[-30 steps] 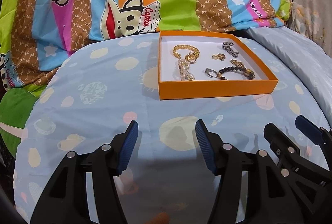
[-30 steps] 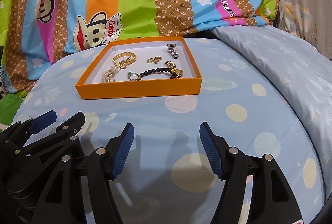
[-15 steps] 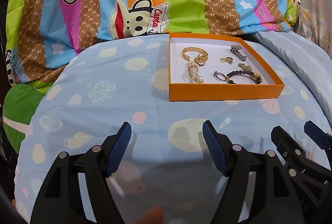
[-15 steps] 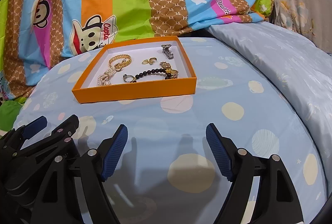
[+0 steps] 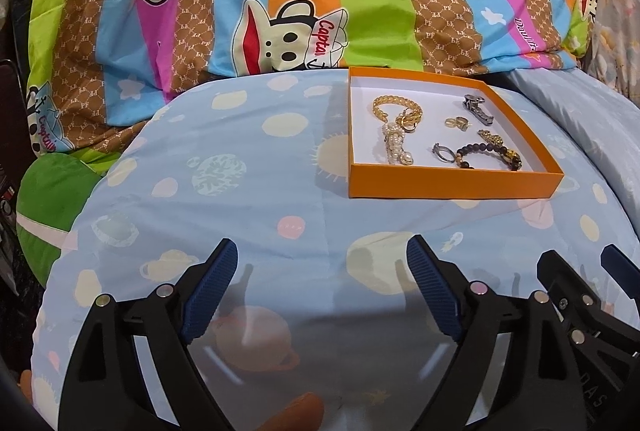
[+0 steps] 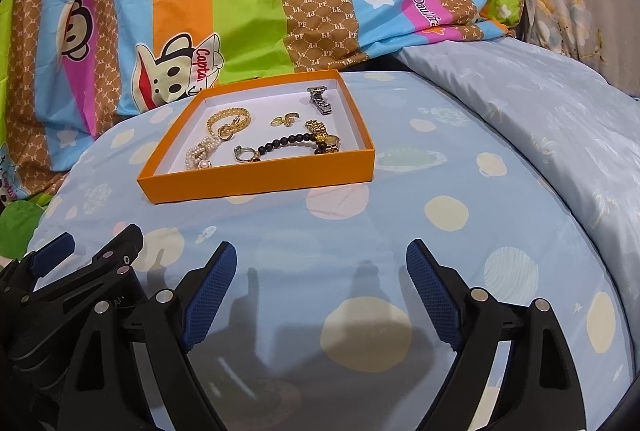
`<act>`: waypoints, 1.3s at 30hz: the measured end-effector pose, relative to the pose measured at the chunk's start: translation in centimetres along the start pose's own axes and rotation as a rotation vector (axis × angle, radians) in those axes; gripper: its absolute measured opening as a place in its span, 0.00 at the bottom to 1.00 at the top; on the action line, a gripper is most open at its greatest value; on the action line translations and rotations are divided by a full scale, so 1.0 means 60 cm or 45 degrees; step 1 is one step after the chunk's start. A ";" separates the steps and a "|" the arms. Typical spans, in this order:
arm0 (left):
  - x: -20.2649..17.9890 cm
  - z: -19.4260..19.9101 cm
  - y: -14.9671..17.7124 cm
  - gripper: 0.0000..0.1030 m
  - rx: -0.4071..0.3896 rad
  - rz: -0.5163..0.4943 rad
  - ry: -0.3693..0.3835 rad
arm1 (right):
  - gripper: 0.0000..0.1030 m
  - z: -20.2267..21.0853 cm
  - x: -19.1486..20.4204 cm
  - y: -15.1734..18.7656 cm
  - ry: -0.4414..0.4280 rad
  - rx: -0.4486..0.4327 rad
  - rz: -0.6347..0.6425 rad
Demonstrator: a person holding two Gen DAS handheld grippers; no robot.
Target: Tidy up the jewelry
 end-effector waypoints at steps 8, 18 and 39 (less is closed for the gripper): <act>0.002 -0.001 0.000 0.83 0.003 0.008 -0.004 | 0.83 -0.002 0.003 0.001 0.002 0.006 0.004; 0.003 -0.001 -0.001 0.83 0.003 0.008 -0.007 | 0.83 -0.006 0.003 0.002 0.012 0.003 0.008; 0.004 -0.001 -0.001 0.82 0.004 0.009 -0.004 | 0.83 -0.008 0.003 0.003 0.016 -0.003 0.009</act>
Point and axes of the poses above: each gripper's, at about its wrist camera, not at the fingertips, and z roughly against the way its jaws point, x to its left, y to its underside, the point moved 7 cm from there along -z, roughly the way its jaws point, and after that the axes turned 7 degrees about -z, right-handed, at the moved point
